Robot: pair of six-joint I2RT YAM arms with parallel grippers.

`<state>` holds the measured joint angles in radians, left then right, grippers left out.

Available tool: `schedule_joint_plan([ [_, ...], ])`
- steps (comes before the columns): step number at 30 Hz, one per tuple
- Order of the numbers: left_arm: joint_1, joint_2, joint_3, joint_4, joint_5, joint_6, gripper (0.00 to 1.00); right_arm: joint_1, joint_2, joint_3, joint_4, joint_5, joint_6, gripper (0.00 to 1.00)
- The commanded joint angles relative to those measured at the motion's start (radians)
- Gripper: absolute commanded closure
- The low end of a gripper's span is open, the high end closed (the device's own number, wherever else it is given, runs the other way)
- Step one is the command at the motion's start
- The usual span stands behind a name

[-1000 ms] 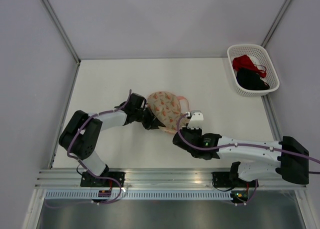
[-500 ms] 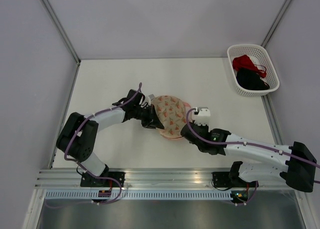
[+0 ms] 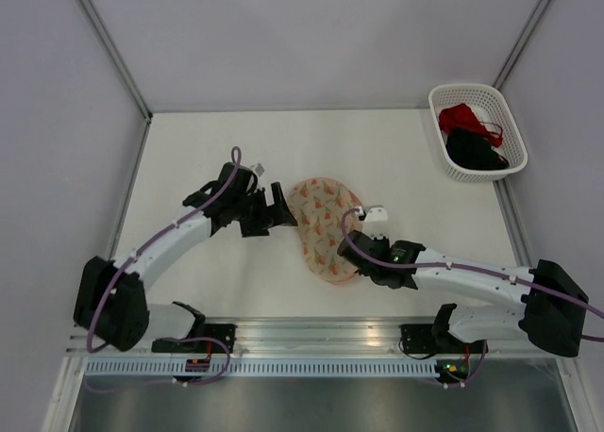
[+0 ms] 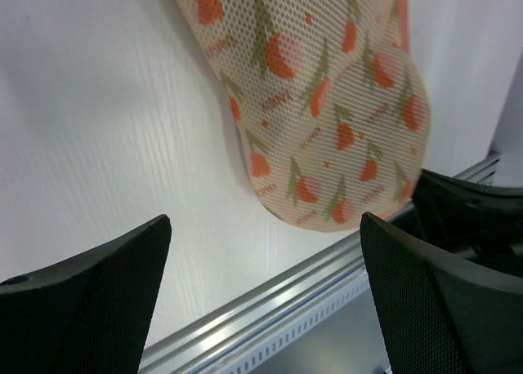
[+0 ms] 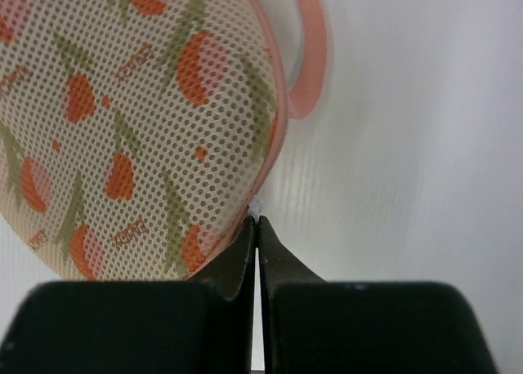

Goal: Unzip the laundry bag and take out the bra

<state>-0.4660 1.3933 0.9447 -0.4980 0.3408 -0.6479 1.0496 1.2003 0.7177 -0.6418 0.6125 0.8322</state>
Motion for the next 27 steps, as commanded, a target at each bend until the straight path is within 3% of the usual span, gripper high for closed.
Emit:
schedule_joint_plan([
  [1, 0.0, -0.218, -0.131, -0.053, -0.063, -0.172, 0.01, 0.0, 0.057, 0.009, 0.134, -0.127, -0.065, 1.0],
  [7, 0.0, -0.622, -0.404, -0.022, 0.048, -0.424, 0.0, 0.0, 0.177, -0.027, 0.594, -0.627, -0.119, 1.0],
  [12, 0.0, -0.83, -0.524, -0.004, 0.075, -0.581, 0.0, 0.02, 0.306, 0.034, 0.829, -0.798, -0.102, 0.99],
  [18, 0.0, -0.817, -0.607, 0.16, 0.087, -0.66, 0.01, 0.035, 0.41, 0.126, 0.866, -0.841, -0.105, 1.0],
  [24, 0.0, -0.668, -0.629, 0.147, 0.035, -0.674, 0.01, 0.036, 0.403, 0.126, 0.87, -0.815, -0.108, 1.0],
  [27, 0.0, -0.666, -0.665, 0.139, -0.043, -0.734, 0.01, 0.035, 0.39, 0.127, 0.851, -0.801, -0.117, 1.0],
])
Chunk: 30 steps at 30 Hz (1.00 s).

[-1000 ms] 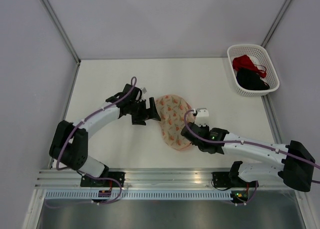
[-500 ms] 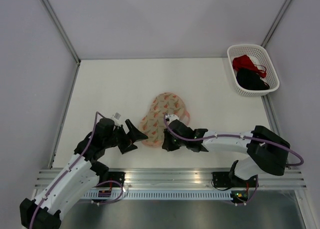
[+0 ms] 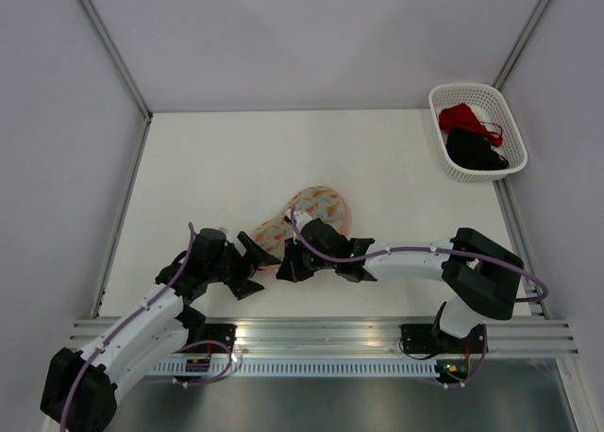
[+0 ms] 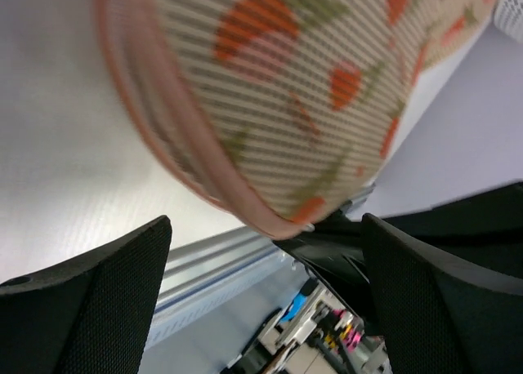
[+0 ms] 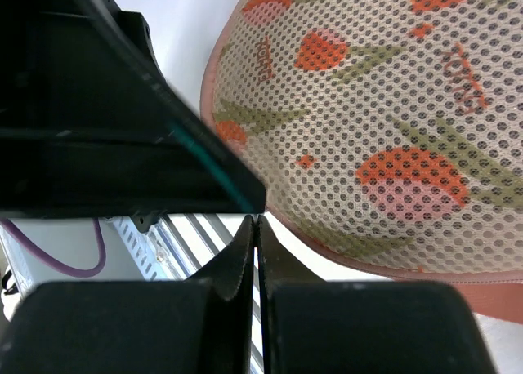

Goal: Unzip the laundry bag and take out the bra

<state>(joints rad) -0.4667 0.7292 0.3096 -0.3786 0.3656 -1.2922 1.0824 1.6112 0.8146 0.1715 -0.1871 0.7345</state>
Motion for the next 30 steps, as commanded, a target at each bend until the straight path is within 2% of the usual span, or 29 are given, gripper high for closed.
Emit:
schedule_joint_plan([
  [1, 0.0, -0.01, -0.036, 0.018, -0.115, -0.102, 0.01, 0.002, -0.022, 0.029, 0.033, -0.002, -0.023, 1.0],
  [7, 0.0, -0.038, -0.027, 0.02, -0.263, -0.159, 0.04, 0.004, -0.039, 0.012, 0.026, 0.002, -0.024, 0.99],
  [14, 0.002, 0.136, 0.083, 0.064, -0.32, -0.11, 0.36, 0.008, -0.056, 0.0, 0.008, -0.006, -0.03, 1.0],
  [16, 0.002, 0.171, 0.101, 0.075, -0.317, -0.102, 0.42, 0.007, -0.074, -0.006, 0.005, -0.002, -0.03, 1.0],
  [17, 0.002, 0.197, 0.115, 0.089, -0.315, -0.098, 0.5, 0.007, -0.079, -0.012, 0.002, 0.001, -0.032, 1.0],
  [19, 0.003, 0.217, 0.123, 0.105, -0.31, -0.096, 0.56, 0.008, -0.089, -0.014, -0.009, 0.005, -0.037, 1.0],
  [20, 0.003, 0.228, 0.125, 0.118, -0.31, -0.096, 0.65, 0.007, -0.091, -0.014, -0.016, 0.005, -0.041, 1.0],
  [22, 0.007, 0.231, 0.131, 0.127, -0.31, -0.093, 0.76, 0.007, -0.091, -0.012, -0.024, 0.003, -0.046, 1.0],
  [23, 0.01, 0.233, 0.135, 0.13, -0.312, -0.087, 0.87, 0.007, -0.091, -0.008, -0.047, 0.003, -0.049, 1.0],
  [25, 0.025, 0.237, 0.143, 0.132, -0.307, -0.069, 0.98, 0.008, -0.079, 0.021, -0.098, 0.032, -0.064, 0.99],
  [30, 0.082, 0.257, 0.169, 0.132, -0.266, -0.004, 0.98, 0.008, -0.06, 0.077, -0.363, 0.147, -0.098, 1.0],
])
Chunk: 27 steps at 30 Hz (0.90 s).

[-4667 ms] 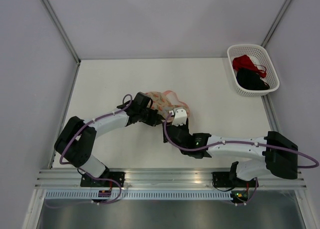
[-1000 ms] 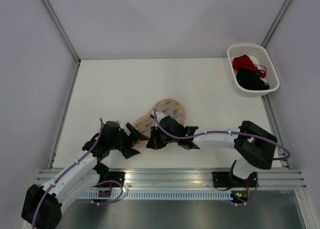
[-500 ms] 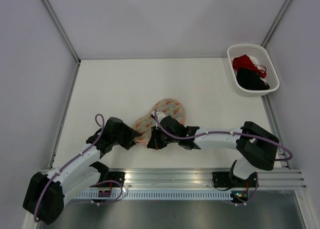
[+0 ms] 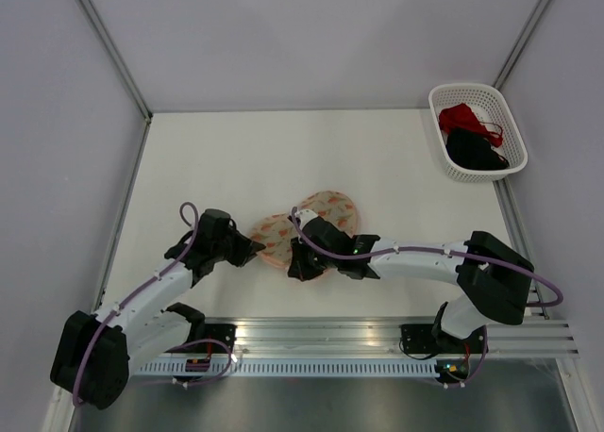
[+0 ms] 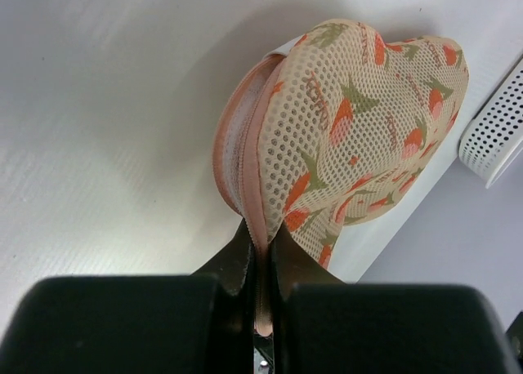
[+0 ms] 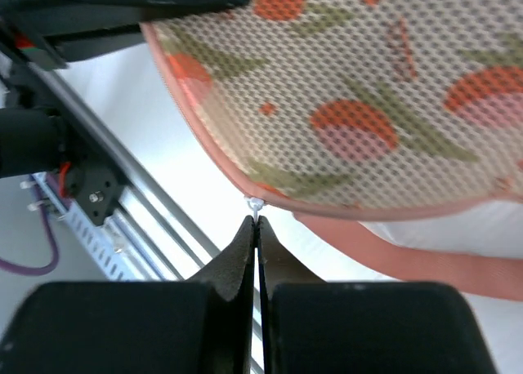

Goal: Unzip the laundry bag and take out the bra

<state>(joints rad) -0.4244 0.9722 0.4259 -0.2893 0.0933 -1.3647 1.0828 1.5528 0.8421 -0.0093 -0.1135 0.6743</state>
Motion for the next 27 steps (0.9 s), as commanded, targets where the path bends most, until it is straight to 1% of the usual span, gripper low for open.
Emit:
schedule_joint_plan([
  [1, 0.047, 0.02, 0.057, 0.044, 0.013, 0.096, 0.98, 0.006, -0.002, 0.052, -0.213, 0.107, -0.036, 1.0],
  [2, 0.055, 0.028, 0.068, 0.045, 0.02, 0.107, 0.98, 0.008, -0.002, 0.054, -0.271, 0.133, -0.038, 0.99],
  [3, 0.065, 0.042, 0.071, 0.045, 0.035, 0.128, 0.98, 0.008, -0.003, 0.052, -0.296, 0.174, -0.035, 0.99],
  [5, 0.075, 0.055, 0.08, 0.05, 0.052, 0.147, 0.98, 0.008, -0.005, 0.052, -0.363, 0.21, -0.027, 1.0],
  [10, 0.095, 0.092, 0.093, 0.064, 0.097, 0.206, 0.98, 0.003, -0.002, 0.071, -0.48, 0.326, 0.001, 1.0],
  [11, 0.096, 0.098, 0.096, 0.064, 0.103, 0.217, 0.98, -0.003, -0.002, 0.075, -0.526, 0.381, 0.014, 1.0],
  [13, 0.107, 0.108, 0.109, 0.062, 0.126, 0.252, 0.98, -0.012, -0.003, 0.086, -0.569, 0.432, 0.027, 1.0],
  [15, 0.116, 0.126, 0.12, 0.061, 0.15, 0.279, 0.98, -0.035, -0.01, 0.087, -0.621, 0.5, 0.039, 0.99],
  [21, 0.137, 0.218, 0.177, 0.033, 0.217, 0.386, 0.98, -0.148, -0.097, 0.071, -0.678, 0.58, 0.019, 1.0],
  [27, 0.151, 0.312, 0.278, -0.004, 0.249, 0.479, 0.98, -0.254, -0.088, 0.08, -0.727, 0.667, -0.035, 0.99],
])
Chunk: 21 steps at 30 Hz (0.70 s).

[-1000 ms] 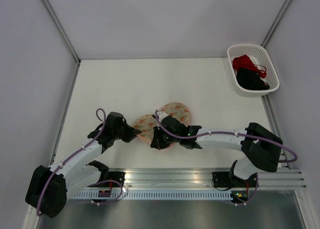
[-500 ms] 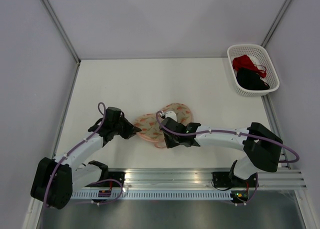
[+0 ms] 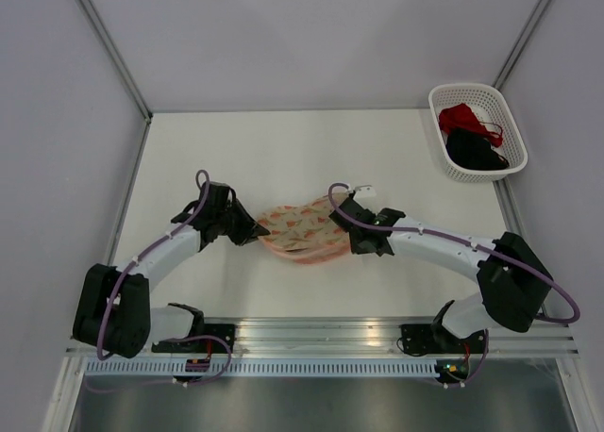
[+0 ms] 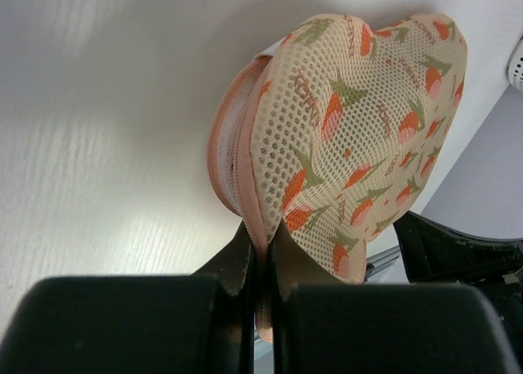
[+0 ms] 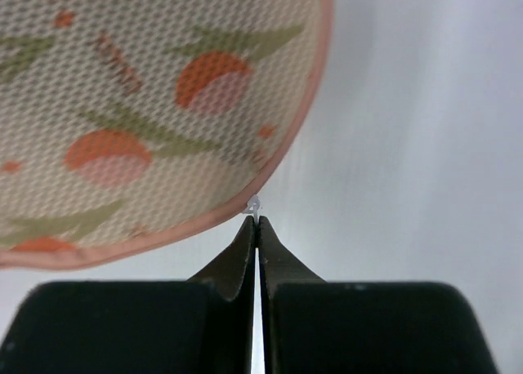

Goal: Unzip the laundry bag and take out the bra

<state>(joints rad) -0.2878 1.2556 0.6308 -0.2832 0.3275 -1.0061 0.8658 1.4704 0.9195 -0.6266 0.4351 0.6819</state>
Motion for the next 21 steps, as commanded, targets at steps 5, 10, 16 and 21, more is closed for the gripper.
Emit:
schedule_joint_plan([
  [5, 0.027, 0.192, 0.259, -0.03, 0.014, 0.213, 0.98, -0.097, -0.002, 0.008, -0.102, 0.128, -0.082, 1.0],
  [10, 0.027, 0.44, 0.522, -0.033, 0.109, 0.27, 0.96, -0.106, -0.018, 0.013, -0.101, 0.12, -0.094, 1.0],
  [16, 0.027, 0.541, 0.646, -0.132, 0.082, 0.296, 0.18, -0.108, -0.045, 0.009, -0.085, 0.067, -0.104, 0.99],
  [21, 0.029, 0.314, 0.407, -0.169, -0.102, 0.226, 0.13, -0.108, -0.074, -0.031, -0.019, -0.057, -0.12, 1.0],
])
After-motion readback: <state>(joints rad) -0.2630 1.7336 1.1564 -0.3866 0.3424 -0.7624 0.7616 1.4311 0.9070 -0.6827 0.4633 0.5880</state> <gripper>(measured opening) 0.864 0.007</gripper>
